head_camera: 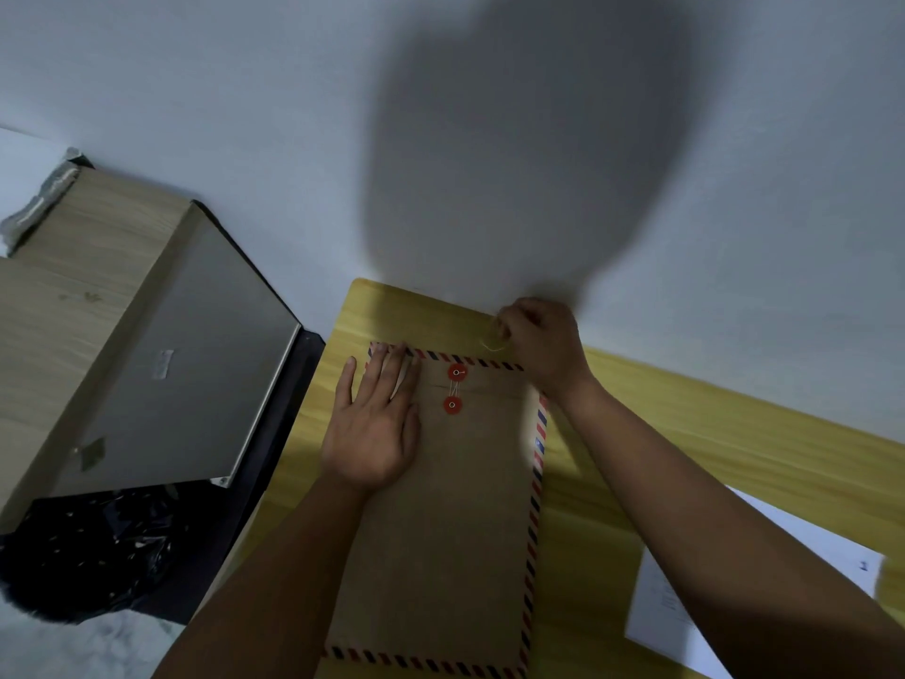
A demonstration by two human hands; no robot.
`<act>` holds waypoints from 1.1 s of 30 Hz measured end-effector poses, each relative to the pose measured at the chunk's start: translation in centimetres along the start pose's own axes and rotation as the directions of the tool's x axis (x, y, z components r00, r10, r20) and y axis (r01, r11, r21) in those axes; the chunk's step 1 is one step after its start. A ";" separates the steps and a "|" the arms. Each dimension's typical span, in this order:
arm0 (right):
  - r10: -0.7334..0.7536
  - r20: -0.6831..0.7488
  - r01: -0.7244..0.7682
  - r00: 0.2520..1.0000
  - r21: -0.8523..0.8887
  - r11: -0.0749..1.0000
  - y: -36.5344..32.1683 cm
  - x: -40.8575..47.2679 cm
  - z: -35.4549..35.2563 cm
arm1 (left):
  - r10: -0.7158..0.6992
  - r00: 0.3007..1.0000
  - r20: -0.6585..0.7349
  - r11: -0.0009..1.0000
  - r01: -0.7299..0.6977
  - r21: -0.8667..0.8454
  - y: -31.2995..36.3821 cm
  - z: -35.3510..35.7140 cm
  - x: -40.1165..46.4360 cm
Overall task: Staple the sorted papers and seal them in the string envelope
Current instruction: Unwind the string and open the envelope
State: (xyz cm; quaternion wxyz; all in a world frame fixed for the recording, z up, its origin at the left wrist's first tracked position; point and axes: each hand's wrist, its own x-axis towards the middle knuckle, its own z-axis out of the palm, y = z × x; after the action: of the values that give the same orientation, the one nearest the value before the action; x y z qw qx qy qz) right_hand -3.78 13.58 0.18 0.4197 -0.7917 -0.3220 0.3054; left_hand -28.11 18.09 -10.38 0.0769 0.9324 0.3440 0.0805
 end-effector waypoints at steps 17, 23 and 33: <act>0.082 0.538 0.355 0.839 -0.655 0.667 1.3 -5.0 1.0 | -0.006 1.000 0.024 1.000 0.007 -0.017 0.1 -0.4 0.0; -0.043 0.626 0.406 0.778 -0.449 0.796 0.9 -5.3 3.1 | -0.010 1.000 0.028 1.000 0.010 -0.026 0.2 -0.5 0.0; 0.160 0.227 -0.181 0.961 0.074 0.981 -0.6 -0.1 5.7 | -0.012 0.999 0.048 1.000 0.013 -0.006 0.0 -0.4 0.0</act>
State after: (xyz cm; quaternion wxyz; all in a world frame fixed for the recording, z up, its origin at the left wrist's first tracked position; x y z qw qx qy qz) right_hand -8.28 16.47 -1.88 0.3906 -0.7571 -0.2823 0.4411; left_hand -28.18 18.08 -10.00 0.0885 0.9316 0.3475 0.0588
